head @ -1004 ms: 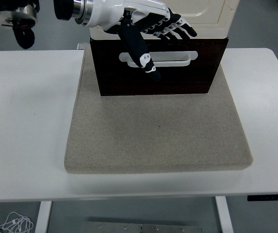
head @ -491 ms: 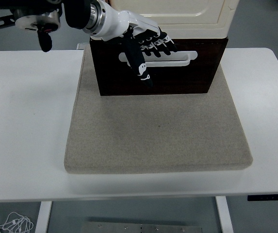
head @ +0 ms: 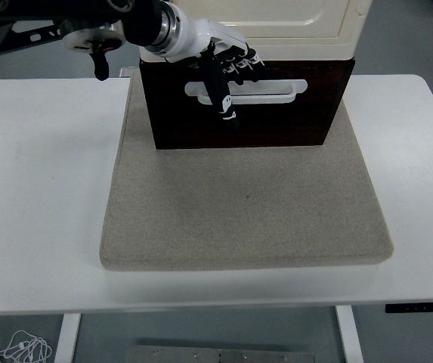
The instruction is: Open the drawer under the combination cabinet
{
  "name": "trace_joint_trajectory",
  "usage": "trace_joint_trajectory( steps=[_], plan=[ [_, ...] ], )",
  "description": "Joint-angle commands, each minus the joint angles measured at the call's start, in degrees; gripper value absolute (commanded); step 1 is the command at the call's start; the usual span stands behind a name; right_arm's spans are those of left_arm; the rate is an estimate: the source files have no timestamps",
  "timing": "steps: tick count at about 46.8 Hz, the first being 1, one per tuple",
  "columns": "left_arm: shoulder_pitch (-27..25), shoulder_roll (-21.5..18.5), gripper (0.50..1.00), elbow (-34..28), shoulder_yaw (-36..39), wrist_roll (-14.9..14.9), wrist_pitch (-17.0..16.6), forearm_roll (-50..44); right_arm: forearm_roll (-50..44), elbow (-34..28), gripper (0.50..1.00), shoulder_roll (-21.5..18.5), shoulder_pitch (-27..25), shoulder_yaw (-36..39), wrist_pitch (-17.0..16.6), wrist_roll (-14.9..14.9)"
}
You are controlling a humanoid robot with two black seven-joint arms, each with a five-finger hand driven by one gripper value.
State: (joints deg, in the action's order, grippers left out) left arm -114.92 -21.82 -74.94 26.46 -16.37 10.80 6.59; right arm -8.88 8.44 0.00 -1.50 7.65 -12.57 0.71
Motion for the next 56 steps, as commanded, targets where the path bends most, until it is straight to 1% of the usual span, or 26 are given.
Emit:
trace_joint_trajectory(
  steps=[1, 13, 27, 35, 56],
  plan=[
    [0.14, 1.25, 1.000, 0.85, 0.08, -0.50, 0.01, 0.00, 0.00, 0.00, 0.926, 0.00, 0.01, 0.00, 0.00, 0.00],
    [1.81, 3.54, 1.000, 3.84, 0.09, -0.59, 0.01, 0.18, 0.00, 0.00, 0.926, 0.00, 0.01, 0.00, 0.00, 0.00],
    [2.69, 4.15, 1.000, 4.72, 0.09, -0.59, -0.87, 0.27, 0.00, 0.00, 0.926, 0.00, 0.01, 0.00, 0.00, 0.00],
    [4.00, 5.56, 1.000, 5.42, 0.17, -0.59, -0.87, 0.97, 0.00, 0.00, 0.926, 0.00, 0.01, 0.00, 0.00, 0.00],
    [5.06, 6.18, 1.000, 5.42, 0.17, -0.59, -1.84, 0.97, 0.00, 0.00, 0.926, 0.00, 0.01, 0.00, 0.00, 0.00]
  ],
)
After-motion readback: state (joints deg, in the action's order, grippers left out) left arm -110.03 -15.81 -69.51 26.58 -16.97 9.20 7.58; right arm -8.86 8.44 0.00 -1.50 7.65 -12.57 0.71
